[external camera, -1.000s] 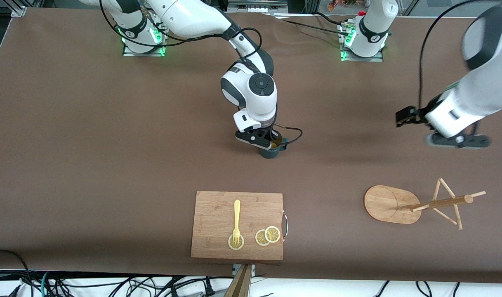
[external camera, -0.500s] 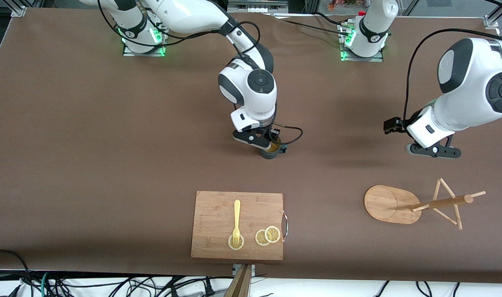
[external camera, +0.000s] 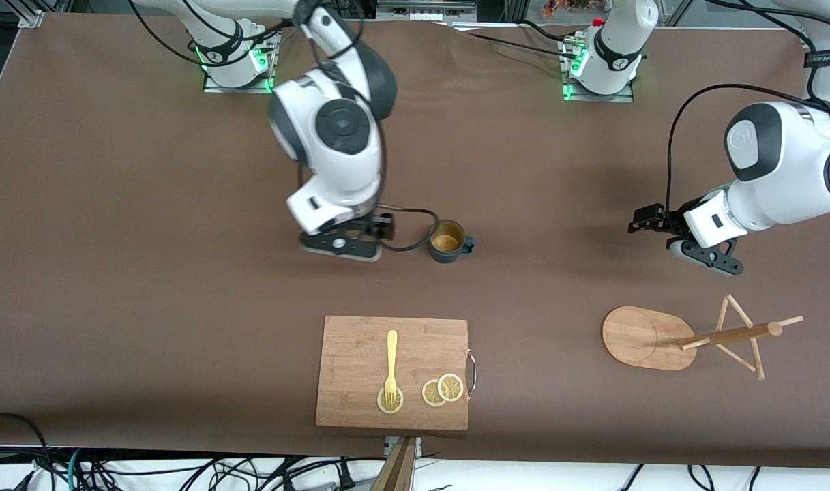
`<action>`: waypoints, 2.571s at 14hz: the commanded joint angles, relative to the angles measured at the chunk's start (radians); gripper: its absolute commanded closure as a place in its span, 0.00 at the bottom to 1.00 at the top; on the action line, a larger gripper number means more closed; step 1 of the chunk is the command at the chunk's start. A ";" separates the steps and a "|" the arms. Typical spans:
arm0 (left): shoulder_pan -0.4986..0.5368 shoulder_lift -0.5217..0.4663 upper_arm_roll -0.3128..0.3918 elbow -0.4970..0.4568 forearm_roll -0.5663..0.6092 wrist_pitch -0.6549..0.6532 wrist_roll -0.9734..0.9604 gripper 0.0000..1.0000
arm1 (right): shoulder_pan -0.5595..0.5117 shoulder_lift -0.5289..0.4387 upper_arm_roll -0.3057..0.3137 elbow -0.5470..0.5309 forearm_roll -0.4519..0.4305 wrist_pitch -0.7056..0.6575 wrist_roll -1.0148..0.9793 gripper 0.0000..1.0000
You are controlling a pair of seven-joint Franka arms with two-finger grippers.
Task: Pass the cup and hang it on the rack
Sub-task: 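Set the mug down with the right gripper while the left gripper approaches, then grasp the mug handle with the left gripper while the right gripper withdraws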
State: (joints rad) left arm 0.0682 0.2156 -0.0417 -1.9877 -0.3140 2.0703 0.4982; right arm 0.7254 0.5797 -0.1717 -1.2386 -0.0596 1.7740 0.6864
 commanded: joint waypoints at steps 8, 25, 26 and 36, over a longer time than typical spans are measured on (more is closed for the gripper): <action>0.008 0.145 -0.009 -0.080 -0.400 0.060 0.685 0.00 | -0.090 -0.237 -0.307 -0.053 0.059 -0.370 -0.651 0.00; -0.145 0.545 -0.092 0.024 -1.201 -0.075 1.812 0.00 | -0.776 -0.623 0.176 -0.406 0.050 -0.178 -0.737 0.00; -0.154 0.557 -0.093 0.030 -1.221 -0.078 1.827 0.00 | -0.776 -0.609 0.175 -0.379 0.053 -0.209 -0.739 0.00; -0.231 0.663 -0.087 0.200 -1.288 -0.177 1.906 0.00 | -0.776 -0.600 0.172 -0.366 0.035 -0.258 -0.732 0.00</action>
State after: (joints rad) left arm -0.1249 0.8384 -0.1422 -1.8397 -1.5703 1.9044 2.3623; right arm -0.0362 -0.0236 -0.0101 -1.6222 -0.0130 1.5344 -0.0516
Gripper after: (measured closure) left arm 0.000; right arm 0.000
